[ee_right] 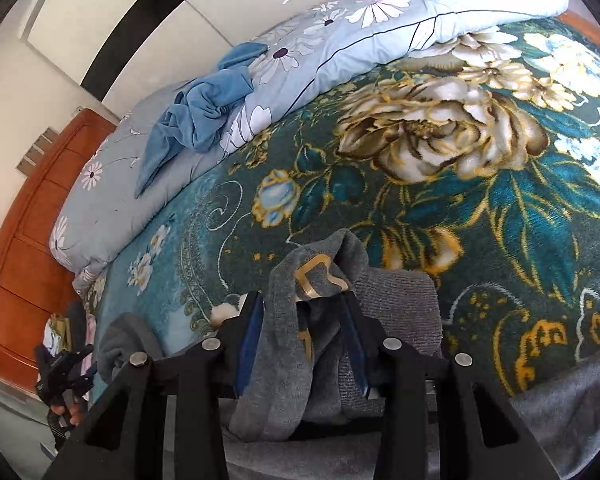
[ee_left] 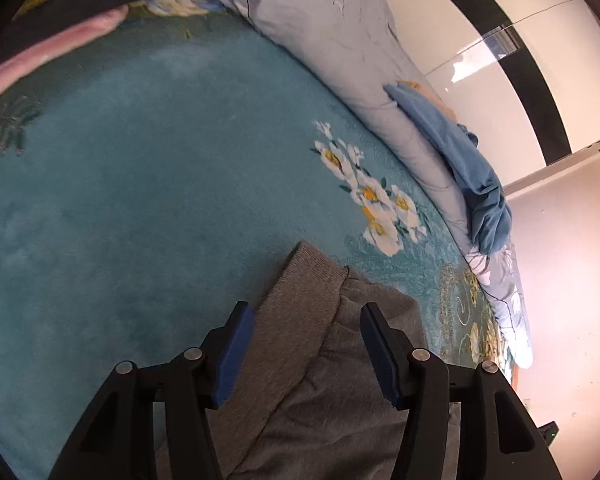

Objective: Fold clothes

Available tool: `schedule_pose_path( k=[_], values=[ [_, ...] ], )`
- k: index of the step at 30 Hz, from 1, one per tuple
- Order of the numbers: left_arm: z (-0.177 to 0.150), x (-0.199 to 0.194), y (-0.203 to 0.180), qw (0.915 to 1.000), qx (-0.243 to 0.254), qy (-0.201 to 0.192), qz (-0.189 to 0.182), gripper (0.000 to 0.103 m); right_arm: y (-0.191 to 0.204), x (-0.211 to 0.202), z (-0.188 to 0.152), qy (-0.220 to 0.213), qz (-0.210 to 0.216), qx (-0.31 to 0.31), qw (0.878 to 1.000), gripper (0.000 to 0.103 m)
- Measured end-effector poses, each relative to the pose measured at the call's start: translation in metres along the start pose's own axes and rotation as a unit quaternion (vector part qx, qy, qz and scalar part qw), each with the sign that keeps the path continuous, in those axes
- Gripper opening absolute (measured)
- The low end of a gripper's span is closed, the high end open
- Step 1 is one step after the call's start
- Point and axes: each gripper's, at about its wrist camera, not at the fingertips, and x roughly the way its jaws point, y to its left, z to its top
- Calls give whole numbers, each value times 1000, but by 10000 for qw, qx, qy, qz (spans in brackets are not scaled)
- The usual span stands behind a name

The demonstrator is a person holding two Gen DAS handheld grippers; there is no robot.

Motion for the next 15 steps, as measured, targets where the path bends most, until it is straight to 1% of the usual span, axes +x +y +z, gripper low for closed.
schedule_pose_path(
  k=[2,4,6,8,9,10,11,12,13,15],
  values=[
    [2,16,-5,9996,-80,215,-146,61,-2,4,3,28,131,110,9998,36],
    [3,25,-12,9989,-101,310,-324,61,9,1,13,-67,275,52,9996,13],
    [3,27,-17,9984,-58,305,-475,60,20,-2,23,-180,421,-28,9989,8],
    [3,27,-22,9985,34,262,-471,55,32,-6,33,-294,568,-109,9979,7],
    [3,26,-25,9987,88,238,-443,48,38,-8,38,-350,641,-149,9972,7],
    [3,25,-28,9988,141,214,-415,29,44,-9,43,-407,714,-190,9964,7],
    [2,25,-31,9989,195,190,-387,12,50,-11,48,-463,787,-230,9956,7],
    [2,23,-33,9988,246,165,-400,3,56,-13,53,-519,860,-270,9946,6],
    [2,20,-34,9983,276,123,-503,1,66,-27,59,-756,1012,-397,9912,6],
    [2,9,-37,9967,302,-52,-758,1,57,-40,56,-932,1008,-404,9897,6]
  ],
)
